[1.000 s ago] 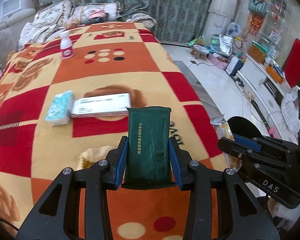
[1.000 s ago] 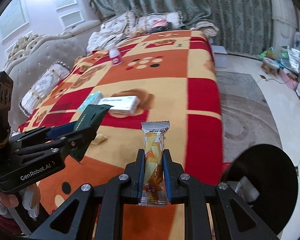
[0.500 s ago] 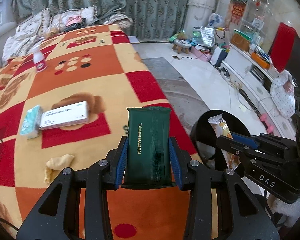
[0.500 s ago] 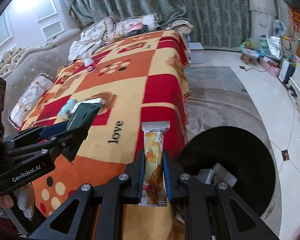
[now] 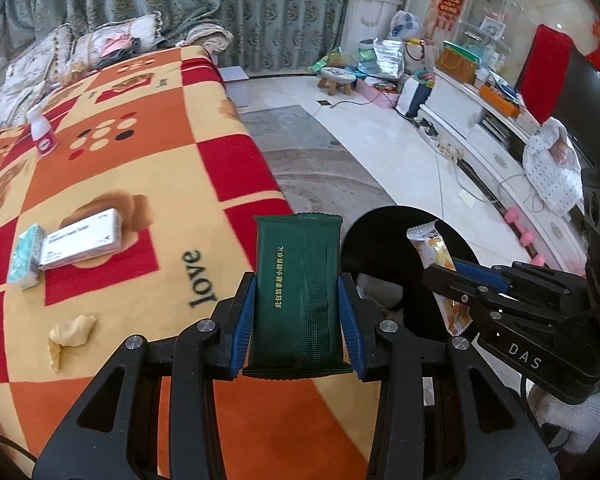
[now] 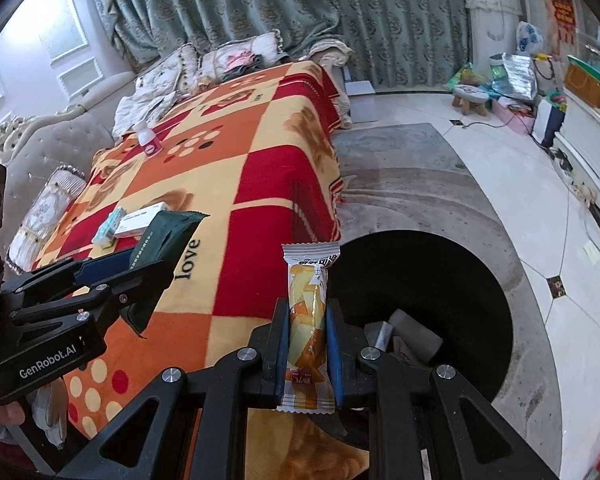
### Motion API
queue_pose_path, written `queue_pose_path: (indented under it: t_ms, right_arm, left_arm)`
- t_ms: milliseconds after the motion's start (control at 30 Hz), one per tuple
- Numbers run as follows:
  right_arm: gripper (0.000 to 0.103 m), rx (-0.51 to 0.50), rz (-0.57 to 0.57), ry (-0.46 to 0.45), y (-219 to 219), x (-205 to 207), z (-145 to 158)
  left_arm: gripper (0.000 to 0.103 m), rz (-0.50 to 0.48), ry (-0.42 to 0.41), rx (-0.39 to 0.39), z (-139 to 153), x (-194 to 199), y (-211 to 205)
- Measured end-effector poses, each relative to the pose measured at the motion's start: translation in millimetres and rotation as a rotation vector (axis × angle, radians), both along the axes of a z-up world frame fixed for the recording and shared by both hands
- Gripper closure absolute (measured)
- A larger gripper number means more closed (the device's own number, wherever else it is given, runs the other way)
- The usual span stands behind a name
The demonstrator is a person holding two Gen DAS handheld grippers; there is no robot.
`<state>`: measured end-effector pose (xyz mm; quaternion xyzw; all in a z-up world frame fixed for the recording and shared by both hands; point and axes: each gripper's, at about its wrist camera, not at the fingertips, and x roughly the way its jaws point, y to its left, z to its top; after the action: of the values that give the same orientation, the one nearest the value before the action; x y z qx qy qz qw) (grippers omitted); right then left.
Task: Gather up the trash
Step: 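Carry the green pouch and snack wrapper over the black bin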
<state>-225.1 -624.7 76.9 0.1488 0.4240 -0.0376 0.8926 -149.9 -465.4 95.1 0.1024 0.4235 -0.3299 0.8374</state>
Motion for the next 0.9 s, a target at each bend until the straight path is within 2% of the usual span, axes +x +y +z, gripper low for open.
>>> queue_pose_path:
  t_ms: [900]
  right_arm:
    - [0.087, 0.028, -0.066, 0.024, -31.1, -14.3, -13.6]
  left_arm:
    - [0.066, -0.046, 0.049, 0.002, -13.2, -5.5, -34.3]
